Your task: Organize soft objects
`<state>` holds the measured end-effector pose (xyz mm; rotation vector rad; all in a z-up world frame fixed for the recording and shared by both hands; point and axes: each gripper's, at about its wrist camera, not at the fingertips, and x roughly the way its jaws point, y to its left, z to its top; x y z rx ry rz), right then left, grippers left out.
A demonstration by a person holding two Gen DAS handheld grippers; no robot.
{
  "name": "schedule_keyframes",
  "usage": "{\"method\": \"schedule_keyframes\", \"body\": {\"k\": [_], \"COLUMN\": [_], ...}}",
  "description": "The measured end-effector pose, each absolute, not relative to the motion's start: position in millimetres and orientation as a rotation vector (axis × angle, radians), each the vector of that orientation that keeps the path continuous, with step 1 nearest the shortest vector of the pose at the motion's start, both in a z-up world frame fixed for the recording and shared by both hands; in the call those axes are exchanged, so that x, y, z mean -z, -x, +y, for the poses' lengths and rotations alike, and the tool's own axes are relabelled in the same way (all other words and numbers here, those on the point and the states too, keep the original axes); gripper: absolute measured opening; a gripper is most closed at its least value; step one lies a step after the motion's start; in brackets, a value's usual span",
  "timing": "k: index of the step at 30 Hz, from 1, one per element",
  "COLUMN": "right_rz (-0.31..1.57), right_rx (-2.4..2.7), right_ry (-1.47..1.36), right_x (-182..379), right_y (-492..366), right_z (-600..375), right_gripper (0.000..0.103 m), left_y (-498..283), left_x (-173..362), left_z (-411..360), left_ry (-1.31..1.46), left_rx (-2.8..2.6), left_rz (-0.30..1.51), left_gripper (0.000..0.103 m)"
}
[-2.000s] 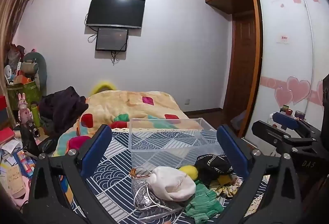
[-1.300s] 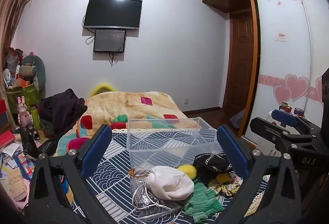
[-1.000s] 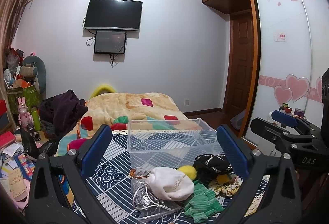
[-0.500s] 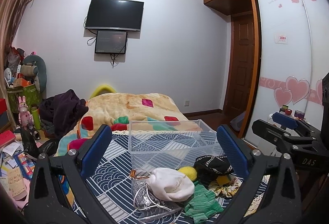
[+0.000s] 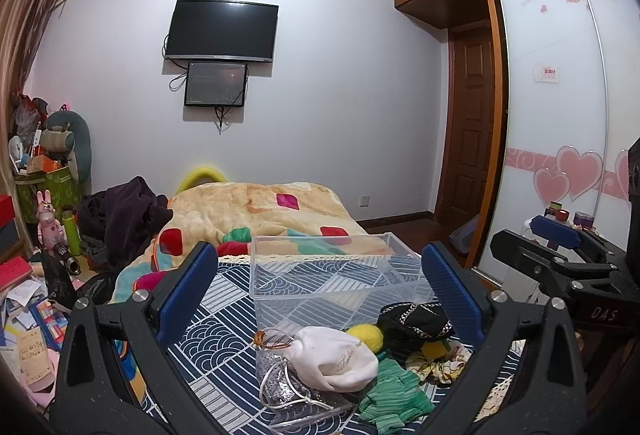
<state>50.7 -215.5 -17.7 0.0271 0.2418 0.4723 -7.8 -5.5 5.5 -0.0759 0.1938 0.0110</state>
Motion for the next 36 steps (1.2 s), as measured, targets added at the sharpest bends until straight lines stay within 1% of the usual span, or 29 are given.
{"method": "schedule_keyframes", "body": {"k": [27,32,36], "right_rz": [0.237,0.241,0.269], "right_rx": [-0.476,-0.457,-0.44], "right_ry": [-0.034,-0.011,-0.001], "right_x": [13,14,21], "right_y": [-48,-50,-56], "right_z": [-216,-216,-222], "right_gripper": [0.103,0.103,0.103], "left_y": [10,2,-12], "left_x": [-10,-5,8], "left_z": [-11,-5,5], "left_ry": [0.071,0.094,0.131], "left_rx": [-0.005,-0.002,0.033], "left_rz": [0.192,0.224,0.294], "left_gripper": [0.103,0.103,0.103]}}
